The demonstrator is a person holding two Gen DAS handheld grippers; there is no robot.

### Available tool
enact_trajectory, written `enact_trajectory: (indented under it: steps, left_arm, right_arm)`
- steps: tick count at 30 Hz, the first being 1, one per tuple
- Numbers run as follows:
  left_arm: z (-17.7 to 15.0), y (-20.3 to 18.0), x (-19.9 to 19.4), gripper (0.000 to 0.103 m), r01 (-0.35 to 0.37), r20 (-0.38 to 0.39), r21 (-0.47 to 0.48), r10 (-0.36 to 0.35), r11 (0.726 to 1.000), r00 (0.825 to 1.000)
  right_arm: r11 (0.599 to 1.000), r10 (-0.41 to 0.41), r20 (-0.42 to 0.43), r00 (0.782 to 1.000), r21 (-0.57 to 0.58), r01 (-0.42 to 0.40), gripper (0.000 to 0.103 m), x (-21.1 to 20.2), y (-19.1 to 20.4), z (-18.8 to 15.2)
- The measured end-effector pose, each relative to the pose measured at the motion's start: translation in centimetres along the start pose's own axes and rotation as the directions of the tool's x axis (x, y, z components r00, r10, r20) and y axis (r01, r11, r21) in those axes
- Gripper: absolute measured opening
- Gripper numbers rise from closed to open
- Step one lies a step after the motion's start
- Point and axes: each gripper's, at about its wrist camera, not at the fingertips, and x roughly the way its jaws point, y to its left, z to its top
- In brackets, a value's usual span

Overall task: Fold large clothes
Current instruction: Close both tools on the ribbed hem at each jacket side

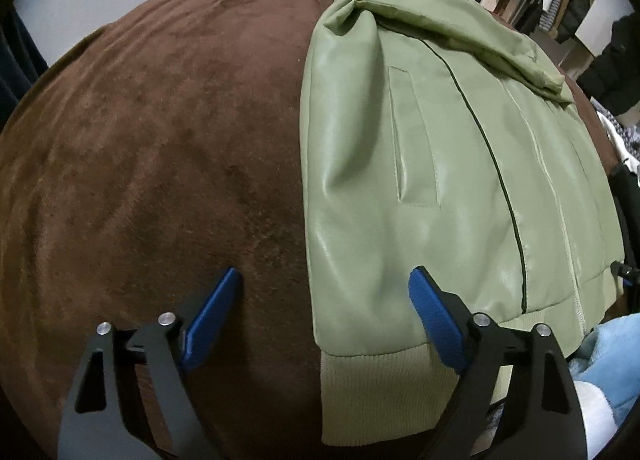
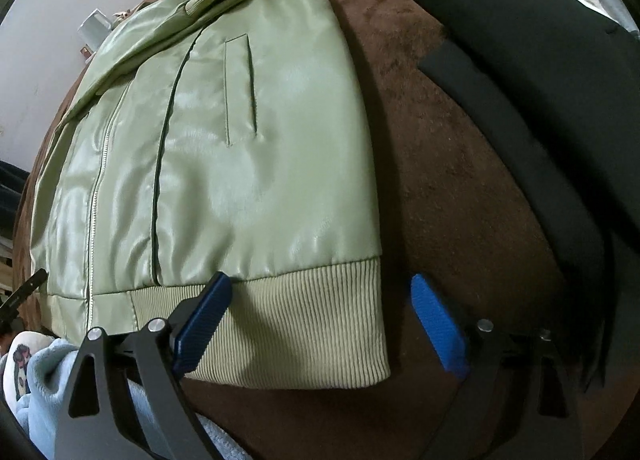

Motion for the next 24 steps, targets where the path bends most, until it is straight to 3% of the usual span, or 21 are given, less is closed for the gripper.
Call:
enact_trajectory:
  steps: [5, 7, 9, 12, 14, 15, 16, 19, 24]
  left_arm:
    - [0.1, -0.2, -0.2, 0.068, 0.041, 0.002, -0.022, -0.041, 0.999, 0.999]
    - [0.1, -0.4, -0.3, 0.054, 0.068, 0.000, -0.024, -0.068, 0.997, 0.998]
    - [0.2, -0.8, -0.3, 0.048, 0.093, -0.010, -0.022, -0.093, 0.995, 0.996]
    - [0.5, -1.1, 0.0, 0.047, 0.109, -0.026, -0.017, -0.109, 0.994, 0.994]
    - [0.4, -1.1, -0.1, 0.040, 0.122, -0.028, -0.016, -0.122, 0.992, 0.992]
    - [0.3, -1.2, -0.2, 0.026, 0.149, -0.025, -0.017, -0.150, 0.989, 0.988]
    - [0.4, -1.4, -0.2, 0.022, 0.169, -0.022, -0.014, -0.169, 0.986, 0.985]
    - [0.8, -2.4, 0.0, 0.015, 0.180, -0.033, 0.029, -0.179, 0.983, 0.983]
    - [1.4, -2.5, -0.5, 0.011, 0.229, -0.024, 0.029, -0.228, 0.973, 0.973]
  right_arm:
    - [1.000, 0.006, 0.004, 1.000, 0.013, -0.006, 0.083, -0.1, 0.3, 0.2]
    - [1.000, 0.026, 0.002, 1.000, 0.017, -0.026, 0.070, -0.2, 0.8, 0.4]
    - [1.000, 0.029, -0.005, 1.000, 0.011, -0.029, 0.066, -0.3, 1.3, 0.8]
    - [1.000, 0.031, -0.006, 0.999, 0.000, -0.031, 0.054, -0.4, 1.7, 1.0]
    - [1.000, 0.025, 0.000, 1.000, -0.007, -0.025, 0.047, -0.4, 1.8, 1.1]
    - [1.000, 0.022, 0.007, 1.000, -0.015, -0.022, 0.041, -0.4, 1.9, 1.0]
    - [0.999, 0.023, 0.012, 1.000, -0.024, -0.023, 0.034, -0.5, 2.1, 0.9]
    - [0.999, 0.033, 0.013, 0.999, -0.035, -0.033, 0.019, -0.5, 2.5, 1.0]
    - [0.998, 0.043, 0.019, 0.999, -0.051, -0.042, 0.015, -1.3, 2.6, 1.0]
